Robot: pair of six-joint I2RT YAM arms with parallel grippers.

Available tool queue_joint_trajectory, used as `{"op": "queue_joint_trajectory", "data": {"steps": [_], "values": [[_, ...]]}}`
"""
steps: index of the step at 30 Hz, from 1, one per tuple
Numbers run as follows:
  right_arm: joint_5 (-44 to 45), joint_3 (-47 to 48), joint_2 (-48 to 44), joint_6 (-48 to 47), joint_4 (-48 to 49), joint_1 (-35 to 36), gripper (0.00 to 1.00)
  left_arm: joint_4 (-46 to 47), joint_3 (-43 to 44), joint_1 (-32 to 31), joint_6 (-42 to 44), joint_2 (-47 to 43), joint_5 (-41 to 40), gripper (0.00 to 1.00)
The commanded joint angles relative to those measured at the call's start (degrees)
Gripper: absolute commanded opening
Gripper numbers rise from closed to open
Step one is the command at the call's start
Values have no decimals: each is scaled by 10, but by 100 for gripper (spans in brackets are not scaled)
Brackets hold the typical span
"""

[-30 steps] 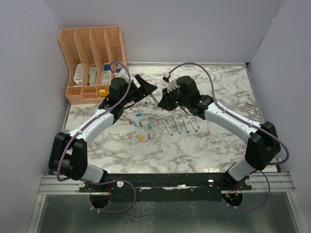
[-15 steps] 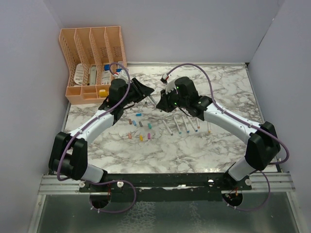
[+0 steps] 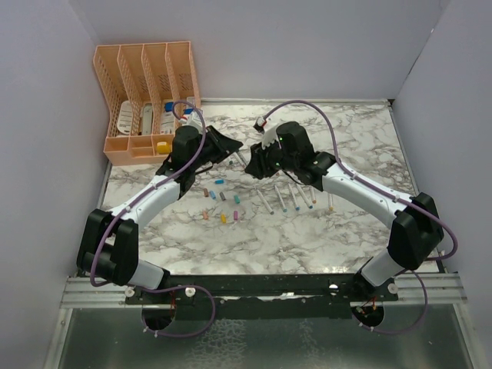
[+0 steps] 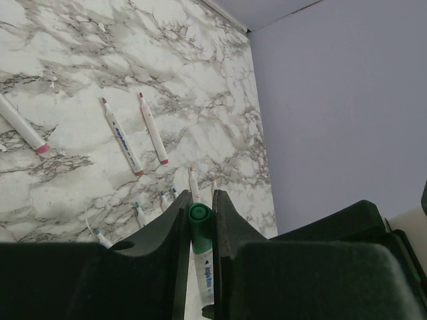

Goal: Open the pen caps

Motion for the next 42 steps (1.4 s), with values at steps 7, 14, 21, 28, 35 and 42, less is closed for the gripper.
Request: {"op": "queue_joint_trajectory", "data": {"steps": [7, 14, 21, 28, 35, 42], "values": [[2, 26, -14, -4, 18, 3, 70, 12, -4, 1, 3, -21, 34, 0], [-5, 59, 21, -6, 2, 4, 72, 1, 8, -15, 10, -23, 28, 0], [-11, 79, 48, -2, -1, 3, 65, -3, 12, -26, 13, -23, 18, 0], [-18, 83, 61, -4, -2, 3, 44, -8, 19, -28, 18, -23, 11, 0], [-27, 82, 71, -3, -2, 3, 32, -8, 22, -29, 19, -18, 10, 0], [-24, 83, 69, -3, -1, 3, 2, -15, 20, -30, 22, -17, -3, 0]]}}
